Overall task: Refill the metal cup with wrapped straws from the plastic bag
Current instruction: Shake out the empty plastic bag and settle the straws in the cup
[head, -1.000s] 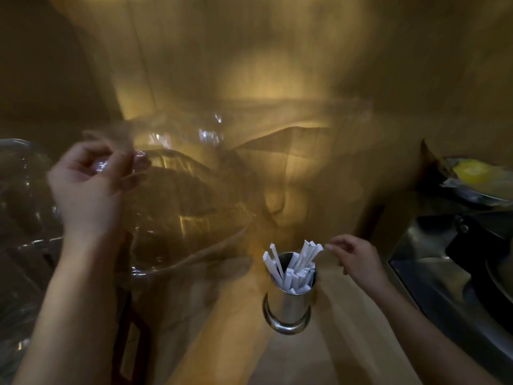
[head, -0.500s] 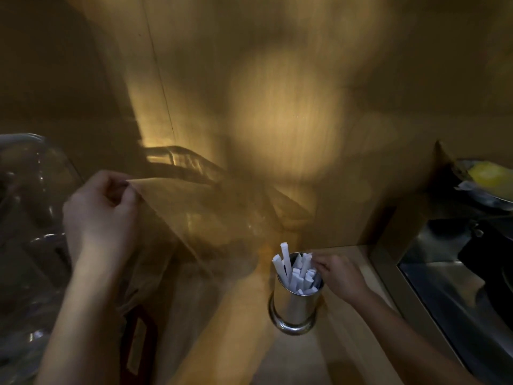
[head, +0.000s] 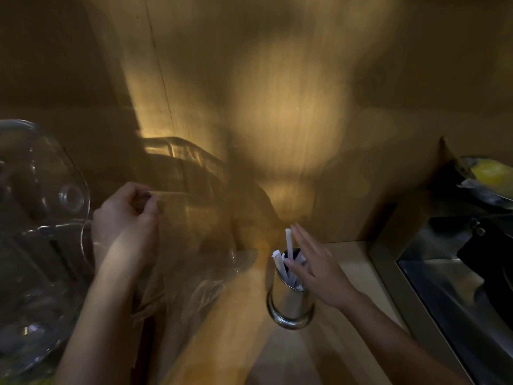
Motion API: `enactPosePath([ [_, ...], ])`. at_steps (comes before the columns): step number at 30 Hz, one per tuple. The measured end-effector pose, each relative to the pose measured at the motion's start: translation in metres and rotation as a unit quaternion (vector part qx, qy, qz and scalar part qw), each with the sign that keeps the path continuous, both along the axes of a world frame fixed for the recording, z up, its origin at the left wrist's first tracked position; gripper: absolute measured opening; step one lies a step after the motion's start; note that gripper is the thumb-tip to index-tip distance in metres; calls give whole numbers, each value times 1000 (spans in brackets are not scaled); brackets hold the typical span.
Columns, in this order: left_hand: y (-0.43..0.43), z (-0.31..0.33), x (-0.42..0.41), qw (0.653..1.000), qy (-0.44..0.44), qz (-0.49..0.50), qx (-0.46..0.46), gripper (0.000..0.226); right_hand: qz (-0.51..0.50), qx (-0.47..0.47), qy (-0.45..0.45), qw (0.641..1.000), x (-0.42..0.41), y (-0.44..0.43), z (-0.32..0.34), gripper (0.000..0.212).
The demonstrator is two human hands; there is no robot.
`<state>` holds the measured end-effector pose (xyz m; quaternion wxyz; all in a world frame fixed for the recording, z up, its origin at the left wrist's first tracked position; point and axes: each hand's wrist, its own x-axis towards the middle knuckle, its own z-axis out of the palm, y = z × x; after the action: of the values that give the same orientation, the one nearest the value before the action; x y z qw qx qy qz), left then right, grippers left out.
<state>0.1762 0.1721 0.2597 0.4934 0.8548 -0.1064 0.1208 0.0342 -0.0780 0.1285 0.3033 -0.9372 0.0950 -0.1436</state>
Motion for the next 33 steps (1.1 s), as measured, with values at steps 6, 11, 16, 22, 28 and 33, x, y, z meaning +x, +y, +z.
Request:
enactPosePath([
  [6,-2,-9,-6,999,28,-34,24,7,100,-233,-11,967,20,16,-12,55],
  [11,-2,-16,-7,998,31,-40,26,6,122,-280,56,951,15,11,-29,53],
  [16,-5,-21,-3,999,6,-45,25,5,26,-197,44,979,25,5,-17,56],
  [22,-6,-14,-8,994,-37,-102,-35,7,24,-145,146,978,27,-1,-16,37],
  [28,3,14,-8,969,-72,-207,-115,10,-74,-6,11,997,33,-5,8,38],
  [33,1,33,-10,933,-59,-303,-183,5,-74,144,-180,970,35,-1,67,47],
])
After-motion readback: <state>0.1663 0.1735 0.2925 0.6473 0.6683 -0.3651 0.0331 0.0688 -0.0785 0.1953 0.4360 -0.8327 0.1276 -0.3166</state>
